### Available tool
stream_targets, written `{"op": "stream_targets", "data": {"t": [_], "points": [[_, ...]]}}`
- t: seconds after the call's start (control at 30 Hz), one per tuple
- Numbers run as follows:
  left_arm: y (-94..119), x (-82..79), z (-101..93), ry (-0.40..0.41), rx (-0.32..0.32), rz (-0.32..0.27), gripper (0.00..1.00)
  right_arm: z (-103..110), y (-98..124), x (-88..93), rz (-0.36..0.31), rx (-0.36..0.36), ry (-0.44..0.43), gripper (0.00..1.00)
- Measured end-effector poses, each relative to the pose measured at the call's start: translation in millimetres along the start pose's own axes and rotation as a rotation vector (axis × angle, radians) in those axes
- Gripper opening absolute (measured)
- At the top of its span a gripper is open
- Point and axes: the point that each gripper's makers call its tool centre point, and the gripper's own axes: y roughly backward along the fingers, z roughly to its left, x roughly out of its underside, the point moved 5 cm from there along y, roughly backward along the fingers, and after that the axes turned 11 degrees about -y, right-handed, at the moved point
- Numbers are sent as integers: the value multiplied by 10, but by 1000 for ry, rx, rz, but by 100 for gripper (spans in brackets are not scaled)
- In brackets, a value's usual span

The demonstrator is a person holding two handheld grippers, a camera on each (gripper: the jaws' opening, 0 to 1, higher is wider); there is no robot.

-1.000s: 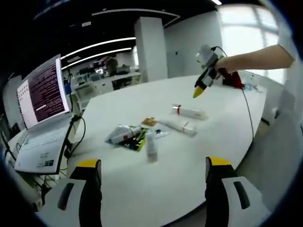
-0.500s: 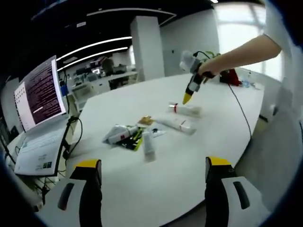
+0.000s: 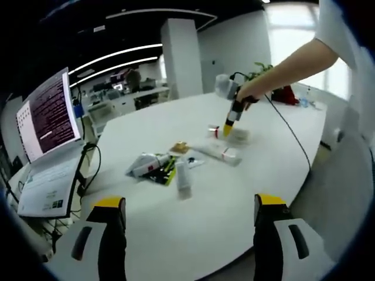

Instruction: Arrange the skincare products in the storage area until every visible bottle or jar stands upright without overlapping.

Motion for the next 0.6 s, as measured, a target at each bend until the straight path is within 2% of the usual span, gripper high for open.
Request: {"op": "stream_targets", "data": {"t": [0.07,0.23,0.6], "points": [[-13,53,18,5,-1,1,83,9,-5,39,15,2,6,50],[-9,35,27,17,-8,3,83,62,-40,32,20,-5,7,47],[-9,15,15,13,-6,14,83,37,-105,34,37,-7,4,40]]}}
